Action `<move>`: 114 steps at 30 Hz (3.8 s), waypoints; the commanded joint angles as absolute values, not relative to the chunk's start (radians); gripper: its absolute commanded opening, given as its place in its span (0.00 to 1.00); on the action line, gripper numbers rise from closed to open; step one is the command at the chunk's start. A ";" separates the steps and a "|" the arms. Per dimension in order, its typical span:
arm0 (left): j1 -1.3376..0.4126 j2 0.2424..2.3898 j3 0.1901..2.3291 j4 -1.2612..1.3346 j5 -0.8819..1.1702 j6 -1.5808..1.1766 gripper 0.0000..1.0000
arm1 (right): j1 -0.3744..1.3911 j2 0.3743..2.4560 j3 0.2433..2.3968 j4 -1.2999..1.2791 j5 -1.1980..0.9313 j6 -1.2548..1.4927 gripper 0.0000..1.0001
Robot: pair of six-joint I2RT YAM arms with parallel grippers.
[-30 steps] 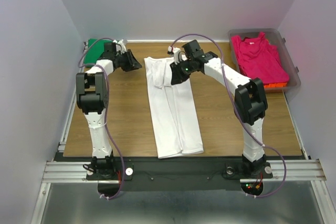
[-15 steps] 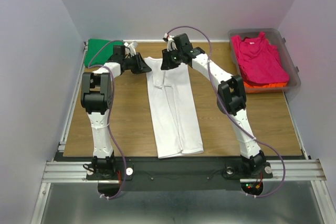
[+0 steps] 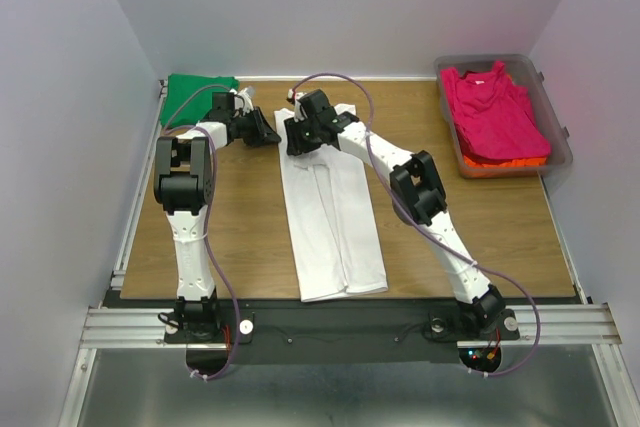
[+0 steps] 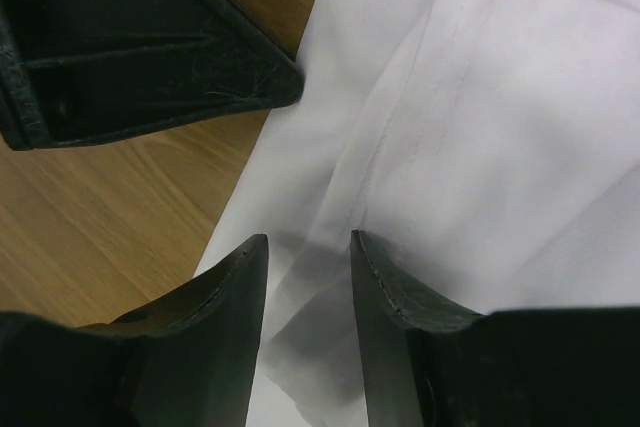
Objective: Fold and stack the t-shirts
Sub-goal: Fold the tshirt
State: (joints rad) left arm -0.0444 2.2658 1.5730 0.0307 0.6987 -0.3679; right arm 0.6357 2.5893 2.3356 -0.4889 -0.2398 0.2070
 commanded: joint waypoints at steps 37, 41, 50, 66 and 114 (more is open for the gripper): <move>-0.074 2.243 1.532 0.002 0.580 -0.317 0.23 | 0.664 2.408 2.252 -0.431 -0.143 0.078 0.33; -0.055 2.186 1.481 0.057 0.609 -0.341 0.23 | 0.664 2.391 2.215 -0.431 -0.132 0.064 0.32; -0.018 2.007 1.413 0.126 0.618 -0.336 0.29 | 0.664 2.399 2.220 -0.431 -0.163 0.067 0.29; -0.049 2.123 1.465 0.198 0.723 -0.416 0.37 | 0.719 2.433 2.230 -0.437 -0.175 0.014 0.51; -0.049 2.260 1.546 0.046 0.612 -0.353 0.34 | 0.788 2.427 2.220 -0.474 0.123 -0.161 0.37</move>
